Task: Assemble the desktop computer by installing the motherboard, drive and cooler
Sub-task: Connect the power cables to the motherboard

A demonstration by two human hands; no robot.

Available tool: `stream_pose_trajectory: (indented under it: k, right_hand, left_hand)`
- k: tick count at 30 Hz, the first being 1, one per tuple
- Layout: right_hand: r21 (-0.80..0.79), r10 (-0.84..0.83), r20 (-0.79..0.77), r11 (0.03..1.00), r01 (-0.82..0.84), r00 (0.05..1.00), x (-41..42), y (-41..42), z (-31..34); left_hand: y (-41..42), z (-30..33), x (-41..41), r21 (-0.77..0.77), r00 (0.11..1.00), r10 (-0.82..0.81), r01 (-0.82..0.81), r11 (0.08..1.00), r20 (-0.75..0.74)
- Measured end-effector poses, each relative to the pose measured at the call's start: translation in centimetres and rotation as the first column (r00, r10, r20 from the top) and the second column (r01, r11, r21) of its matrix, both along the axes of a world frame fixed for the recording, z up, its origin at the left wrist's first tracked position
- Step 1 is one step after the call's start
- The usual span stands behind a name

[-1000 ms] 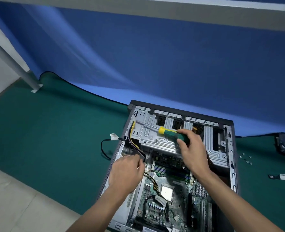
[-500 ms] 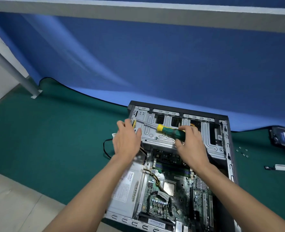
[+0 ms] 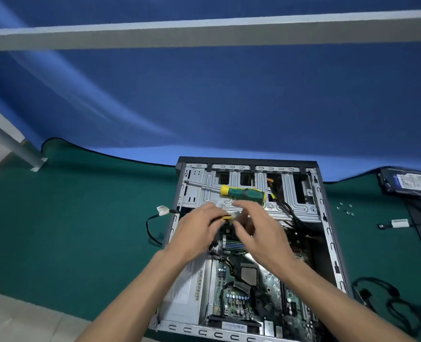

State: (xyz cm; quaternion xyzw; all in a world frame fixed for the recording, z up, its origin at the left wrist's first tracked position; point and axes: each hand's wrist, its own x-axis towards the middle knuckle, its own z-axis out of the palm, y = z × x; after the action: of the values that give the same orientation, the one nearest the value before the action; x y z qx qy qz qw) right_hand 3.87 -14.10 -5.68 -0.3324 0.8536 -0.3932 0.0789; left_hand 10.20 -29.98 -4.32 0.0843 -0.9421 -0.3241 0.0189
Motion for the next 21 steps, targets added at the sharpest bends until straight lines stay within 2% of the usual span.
stream_pose_trajectory:
  k: [5,7,9,11,14,17,19,21]
  right_hand:
    - [0.122,-0.064,-0.077,0.99,0.073,0.995,1.0,2.9,-1.3]
    - [0.202,-0.098,-0.029,0.974,0.102,0.995,1.0,4.0,-2.0]
    - [0.233,-0.18,0.088,0.96,0.155,0.98,0.6,4.6,-3.0]
    - [0.155,-0.297,0.322,0.953,0.26,0.899,0.1,5.0,-3.9]
    - [0.058,-0.346,0.612,0.917,0.396,0.712,-0.3,5.7,-5.1]
    - [0.078,-0.36,0.715,0.893,0.444,0.599,-0.2,6.1,-6.2]
    - [0.102,-0.375,0.739,0.883,0.458,0.559,-0.2,6.0,-6.9]
    - [0.11,-0.393,0.735,0.873,0.475,0.553,-0.2,5.8,-7.3]
  left_hand:
    - [2.2,-0.8,-0.7,-0.078,0.985,-0.13,0.139,0.987,0.111]
    - [3.7,-1.7,-0.8,-0.051,0.986,-0.13,0.136,0.989,0.106]
    - [5.0,-2.6,-0.8,0.005,0.995,-0.067,0.067,0.998,0.07]
    - [5.5,-3.3,-0.6,0.027,0.999,0.045,-0.045,0.999,0.021]
    - [5.3,-4.5,0.5,-0.021,0.99,0.133,-0.132,0.991,0.037]
    - [5.1,-5.0,1.3,-0.125,0.994,0.086,-0.077,0.989,0.068]
    - [5.1,-5.2,1.4,-0.184,0.997,0.036,-0.023,0.983,0.067]
    - [5.3,-5.4,1.2,-0.343,0.989,-0.037,0.084,0.936,0.142]
